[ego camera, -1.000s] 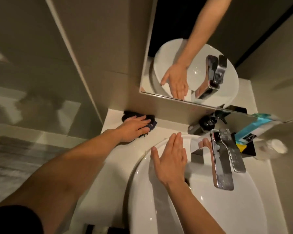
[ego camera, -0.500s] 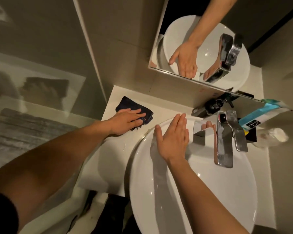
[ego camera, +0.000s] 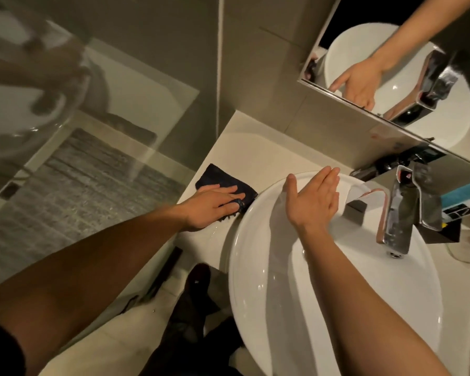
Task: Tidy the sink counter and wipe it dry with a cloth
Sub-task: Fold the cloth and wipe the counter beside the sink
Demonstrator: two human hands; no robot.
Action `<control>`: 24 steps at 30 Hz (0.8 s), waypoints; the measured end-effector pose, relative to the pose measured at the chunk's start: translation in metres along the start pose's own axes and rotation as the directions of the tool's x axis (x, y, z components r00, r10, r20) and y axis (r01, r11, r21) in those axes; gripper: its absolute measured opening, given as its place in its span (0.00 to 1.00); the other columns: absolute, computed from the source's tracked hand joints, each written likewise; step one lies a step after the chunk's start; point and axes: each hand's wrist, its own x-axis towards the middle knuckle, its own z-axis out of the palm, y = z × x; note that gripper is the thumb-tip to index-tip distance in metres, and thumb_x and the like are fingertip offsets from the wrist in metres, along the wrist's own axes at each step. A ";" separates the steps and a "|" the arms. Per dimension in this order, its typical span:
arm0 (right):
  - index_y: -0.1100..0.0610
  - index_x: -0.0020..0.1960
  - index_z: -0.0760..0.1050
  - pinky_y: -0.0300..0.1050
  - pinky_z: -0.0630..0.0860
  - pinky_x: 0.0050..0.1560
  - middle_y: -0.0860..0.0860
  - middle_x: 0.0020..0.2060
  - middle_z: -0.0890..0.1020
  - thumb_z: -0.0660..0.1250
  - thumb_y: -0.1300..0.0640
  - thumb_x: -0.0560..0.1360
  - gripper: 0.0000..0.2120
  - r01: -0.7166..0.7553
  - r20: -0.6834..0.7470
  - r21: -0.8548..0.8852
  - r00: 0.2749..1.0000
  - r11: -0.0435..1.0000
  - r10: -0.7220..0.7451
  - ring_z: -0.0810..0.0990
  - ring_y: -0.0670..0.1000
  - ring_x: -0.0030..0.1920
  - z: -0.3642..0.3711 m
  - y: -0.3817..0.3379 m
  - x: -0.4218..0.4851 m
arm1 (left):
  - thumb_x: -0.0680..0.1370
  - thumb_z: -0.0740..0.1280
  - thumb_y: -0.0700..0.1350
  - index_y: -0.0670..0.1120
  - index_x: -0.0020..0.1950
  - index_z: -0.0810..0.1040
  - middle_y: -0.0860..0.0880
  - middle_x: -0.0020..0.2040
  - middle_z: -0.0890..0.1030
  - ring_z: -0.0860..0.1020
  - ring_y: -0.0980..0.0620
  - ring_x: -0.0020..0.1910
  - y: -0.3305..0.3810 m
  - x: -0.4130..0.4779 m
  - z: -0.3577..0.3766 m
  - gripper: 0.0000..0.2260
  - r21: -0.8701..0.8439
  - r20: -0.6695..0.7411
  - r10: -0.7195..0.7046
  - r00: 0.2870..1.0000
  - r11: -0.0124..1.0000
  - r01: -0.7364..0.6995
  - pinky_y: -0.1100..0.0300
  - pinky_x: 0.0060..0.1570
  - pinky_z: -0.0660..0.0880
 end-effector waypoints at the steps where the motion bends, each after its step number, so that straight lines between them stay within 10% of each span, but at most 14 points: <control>1: 0.60 0.83 0.40 0.54 0.41 0.81 0.55 0.83 0.40 0.48 0.33 0.80 0.43 0.002 -0.002 0.007 1.000 1.000 -0.002 0.40 0.52 0.82 0.001 0.000 0.000 | 0.78 0.46 0.69 0.58 0.78 0.66 0.56 0.80 0.64 0.54 0.61 0.80 0.001 -0.010 0.005 0.32 -0.013 -0.014 -0.017 1.000 1.000 0.017 0.52 0.79 0.48; 24: 0.61 0.82 0.39 0.54 0.40 0.80 0.56 0.83 0.41 0.53 0.35 0.79 0.45 0.027 0.031 0.112 0.999 0.993 -0.031 0.40 0.53 0.82 0.000 0.008 0.003 | 0.85 0.59 0.52 0.47 0.75 0.73 0.47 0.77 0.69 0.65 0.53 0.76 0.077 -0.162 0.098 0.20 -0.404 -0.149 -0.347 0.926 0.876 0.263 0.66 0.71 0.57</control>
